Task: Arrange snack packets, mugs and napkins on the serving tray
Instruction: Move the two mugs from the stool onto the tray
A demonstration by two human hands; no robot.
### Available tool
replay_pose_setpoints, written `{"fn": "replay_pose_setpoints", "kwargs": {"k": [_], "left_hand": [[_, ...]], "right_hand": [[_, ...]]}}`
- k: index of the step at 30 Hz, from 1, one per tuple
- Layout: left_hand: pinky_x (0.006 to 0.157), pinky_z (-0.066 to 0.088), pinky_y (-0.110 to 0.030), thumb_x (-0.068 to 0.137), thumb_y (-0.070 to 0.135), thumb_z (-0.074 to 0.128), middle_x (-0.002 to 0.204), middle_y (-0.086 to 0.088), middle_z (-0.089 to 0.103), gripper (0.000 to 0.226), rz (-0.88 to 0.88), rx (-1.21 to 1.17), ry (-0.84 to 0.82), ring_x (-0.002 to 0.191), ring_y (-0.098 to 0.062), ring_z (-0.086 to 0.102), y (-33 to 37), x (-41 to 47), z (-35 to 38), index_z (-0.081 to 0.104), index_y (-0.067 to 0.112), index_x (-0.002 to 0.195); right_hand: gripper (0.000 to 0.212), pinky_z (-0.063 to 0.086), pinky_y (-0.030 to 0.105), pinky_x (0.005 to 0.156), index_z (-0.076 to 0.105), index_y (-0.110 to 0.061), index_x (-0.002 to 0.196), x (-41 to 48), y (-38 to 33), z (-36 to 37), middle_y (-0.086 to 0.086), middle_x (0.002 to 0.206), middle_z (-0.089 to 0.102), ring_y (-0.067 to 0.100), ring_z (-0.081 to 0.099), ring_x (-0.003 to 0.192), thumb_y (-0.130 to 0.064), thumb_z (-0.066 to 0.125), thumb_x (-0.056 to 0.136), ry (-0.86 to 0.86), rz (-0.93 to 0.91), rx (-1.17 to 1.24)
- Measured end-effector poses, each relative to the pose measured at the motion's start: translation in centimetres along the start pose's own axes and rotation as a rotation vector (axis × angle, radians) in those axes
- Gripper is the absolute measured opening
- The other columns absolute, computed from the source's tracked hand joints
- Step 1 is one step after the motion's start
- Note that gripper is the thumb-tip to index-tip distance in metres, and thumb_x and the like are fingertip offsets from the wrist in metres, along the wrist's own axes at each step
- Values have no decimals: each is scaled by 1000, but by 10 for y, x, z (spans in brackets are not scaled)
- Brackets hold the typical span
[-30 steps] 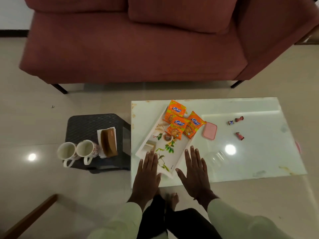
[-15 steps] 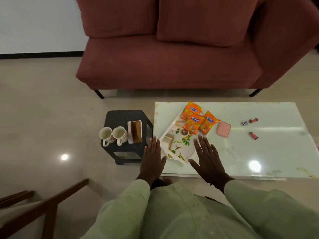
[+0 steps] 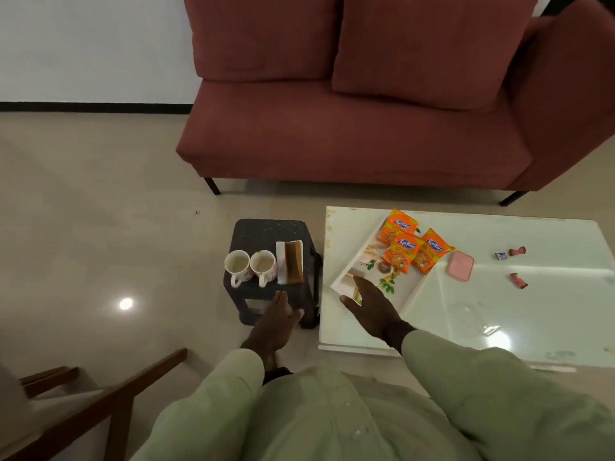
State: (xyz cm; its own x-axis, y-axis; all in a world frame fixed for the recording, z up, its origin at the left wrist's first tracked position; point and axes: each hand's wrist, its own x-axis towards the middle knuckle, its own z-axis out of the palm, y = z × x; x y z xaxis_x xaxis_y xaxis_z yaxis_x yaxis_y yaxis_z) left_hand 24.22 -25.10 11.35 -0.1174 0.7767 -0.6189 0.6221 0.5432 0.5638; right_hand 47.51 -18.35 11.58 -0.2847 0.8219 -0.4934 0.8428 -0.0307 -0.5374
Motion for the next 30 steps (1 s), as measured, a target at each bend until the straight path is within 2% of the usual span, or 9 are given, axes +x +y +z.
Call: {"fn": "replay_pose_setpoints", "kwargs": {"k": [2, 4, 6, 9, 13, 19, 23, 26, 30], "left_hand": [[100, 43, -36, 98, 33, 50, 128, -6, 57, 39, -9, -77, -31, 123, -27, 55, -19, 12, -33, 49, 10, 129], [76, 47, -39, 95, 22, 54, 98, -11, 59, 22, -63, -249, -69, 87, -25, 59, -31, 20, -56, 56, 6, 109], [56, 42, -27, 91, 20, 60, 89, -13, 56, 19, -146, -466, -86, 68, -19, 52, -47, 31, -86, 54, 8, 104], [51, 42, -22, 97, 22, 53, 94, -13, 64, 15, -224, -500, -23, 64, -15, 55, -74, 44, -120, 56, 12, 108], [46, 36, -21, 98, 24, 52, 90, -19, 72, 31, -339, -616, 26, 49, -16, 45, -109, 72, -143, 52, 12, 126], [44, 33, -20, 100, 26, 50, 90, -16, 74, 43, -439, -725, 22, 44, -18, 44, -156, 142, -114, 39, 16, 140], [40, 35, -19, 101, 29, 46, 75, -13, 76, 16, -380, -805, 32, 35, -15, 43, -173, 177, -84, 52, 16, 109], [34, 36, -20, 100, 30, 47, 71, -15, 75, 18, -304, -839, 77, 30, -14, 45, -185, 193, -64, 56, 14, 99], [39, 41, -25, 101, 28, 46, 73, -12, 74, 21, -185, -780, 208, 38, -12, 48, -199, 198, -48, 63, 17, 99]], "right_hand": [[60, 25, 37, 118, 37, -10, 149, 16, -38, 16, 10, 156, 37, 26, 34, 143, -47, 42, 100, -33, 139, 223], [52, 34, 41, 112, 53, -3, 136, 28, -68, 29, 18, 143, 53, 34, 48, 131, -40, 42, 102, -27, 270, 497], [54, 41, 44, 105, 53, -2, 134, 43, -104, 44, 18, 134, 58, 37, 54, 123, -43, 43, 101, -26, 436, 850], [55, 41, 43, 98, 48, -11, 139, 61, -144, 70, 12, 133, 59, 30, 58, 117, -49, 39, 100, -83, 565, 1071], [45, 44, 33, 77, 55, -19, 129, 89, -176, 105, 5, 108, 68, 19, 63, 90, -49, 41, 99, -118, 621, 1080], [28, 46, 14, 42, 55, -11, 121, 148, -181, 178, 25, 107, 65, 17, 56, 68, -29, 51, 100, -160, 646, 1091], [29, 49, 24, 60, 50, -25, 120, 187, -164, 224, 10, 105, 67, 19, 64, 84, -39, 56, 96, -93, 649, 979], [24, 56, 33, 79, 52, -34, 114, 206, -141, 252, -6, 96, 67, 12, 66, 88, -43, 59, 93, 9, 542, 822], [8, 56, 26, 71, 58, -44, 95, 213, -126, 267, -10, 86, 69, 7, 66, 81, -48, 51, 95, -6, 348, 727]]}}
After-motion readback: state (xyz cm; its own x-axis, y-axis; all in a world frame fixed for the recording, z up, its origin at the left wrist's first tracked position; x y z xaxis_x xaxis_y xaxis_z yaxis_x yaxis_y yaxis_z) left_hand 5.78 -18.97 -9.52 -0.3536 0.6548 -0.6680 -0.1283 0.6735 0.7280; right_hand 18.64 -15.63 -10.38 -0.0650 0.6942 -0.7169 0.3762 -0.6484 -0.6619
